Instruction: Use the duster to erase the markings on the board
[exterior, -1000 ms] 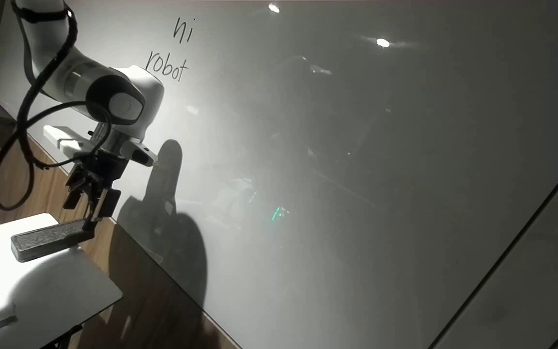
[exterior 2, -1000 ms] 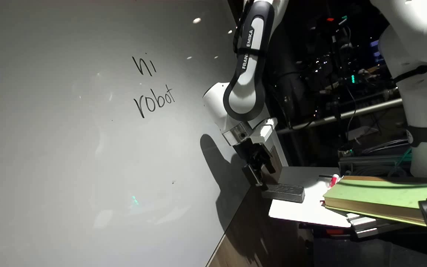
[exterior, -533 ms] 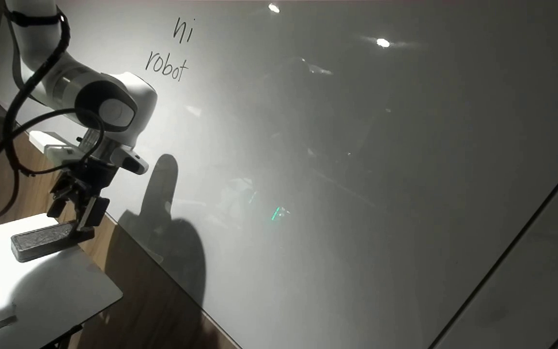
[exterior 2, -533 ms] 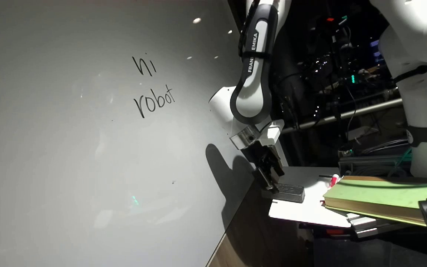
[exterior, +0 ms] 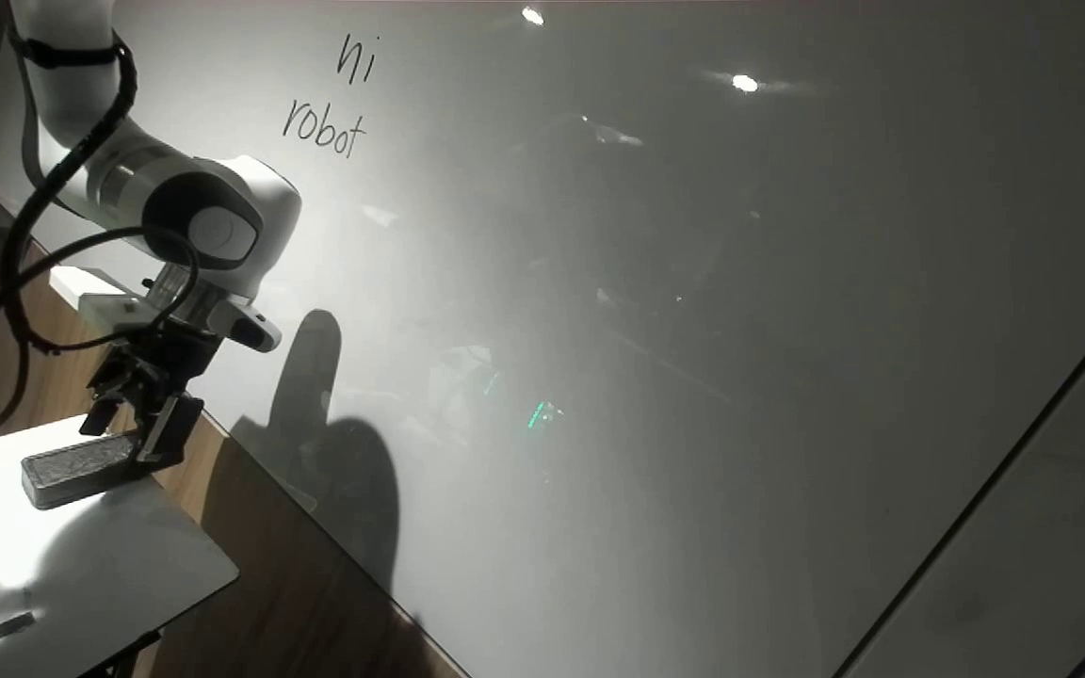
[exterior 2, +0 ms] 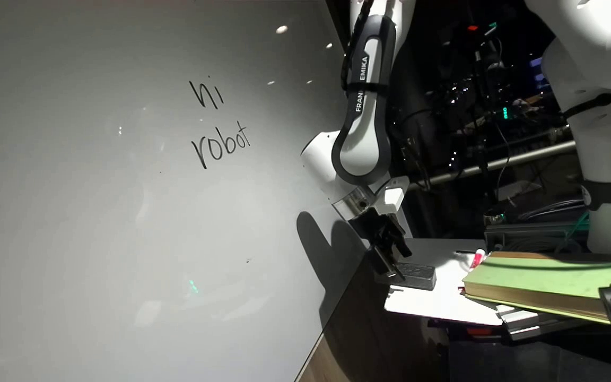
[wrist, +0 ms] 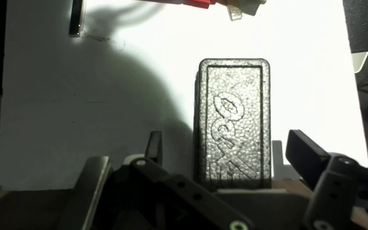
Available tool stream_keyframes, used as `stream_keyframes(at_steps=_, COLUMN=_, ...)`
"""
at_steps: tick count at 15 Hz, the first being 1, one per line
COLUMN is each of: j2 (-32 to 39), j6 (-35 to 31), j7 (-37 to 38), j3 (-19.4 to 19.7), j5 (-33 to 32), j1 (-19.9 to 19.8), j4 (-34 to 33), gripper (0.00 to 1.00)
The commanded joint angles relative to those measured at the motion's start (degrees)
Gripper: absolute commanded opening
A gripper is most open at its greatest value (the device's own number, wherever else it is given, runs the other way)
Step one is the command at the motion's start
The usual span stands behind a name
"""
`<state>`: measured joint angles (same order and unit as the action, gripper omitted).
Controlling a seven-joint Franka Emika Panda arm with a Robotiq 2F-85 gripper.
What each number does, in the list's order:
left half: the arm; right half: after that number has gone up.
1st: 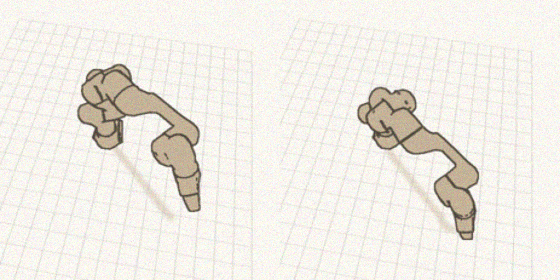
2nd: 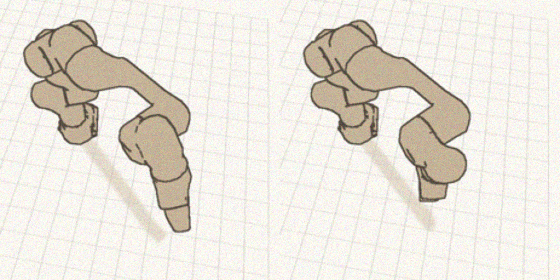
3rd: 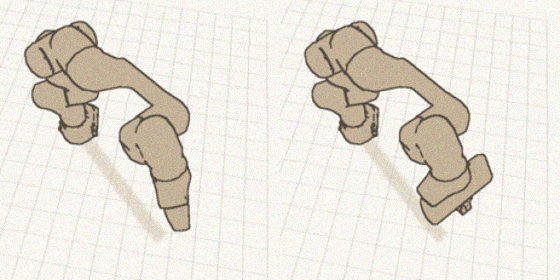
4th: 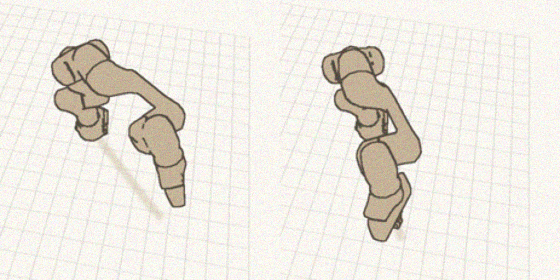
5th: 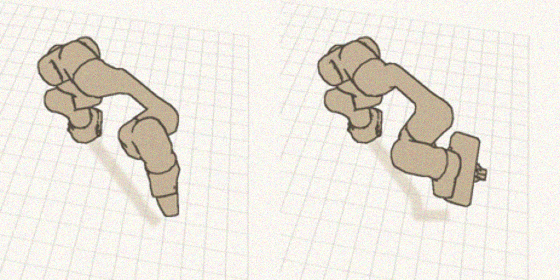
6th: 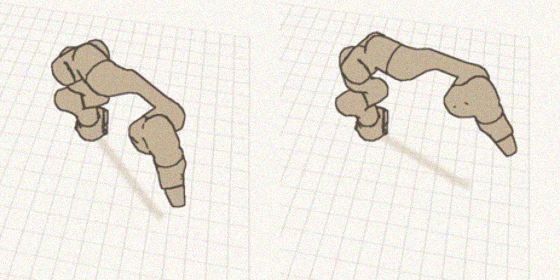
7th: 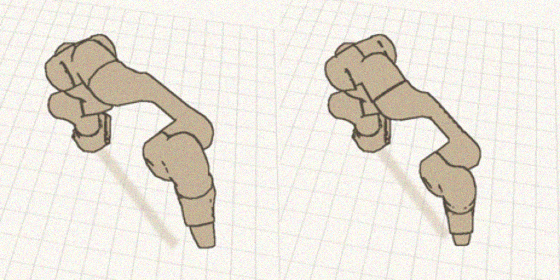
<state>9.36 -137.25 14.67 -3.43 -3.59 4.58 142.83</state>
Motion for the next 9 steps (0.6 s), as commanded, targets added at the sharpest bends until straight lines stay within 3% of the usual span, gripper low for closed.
stream_keyframes(at_steps=1, j2=0.77, j6=-0.51, j7=-1.29, j3=0.0, j5=1.37, j1=0.2, j4=-0.77, gripper=0.68)
stream_keyframes(at_steps=6, j2=0.79, j6=-0.32, j7=-1.06, j3=0.01, j5=1.08, j1=0.44, j4=-0.95, gripper=0.3)
stream_keyframes(at_steps=9, j2=0.08, j6=0.32, j7=-0.94, j3=0.04, j5=0.92, j1=0.5, j4=-1.08, gripper=0.29)
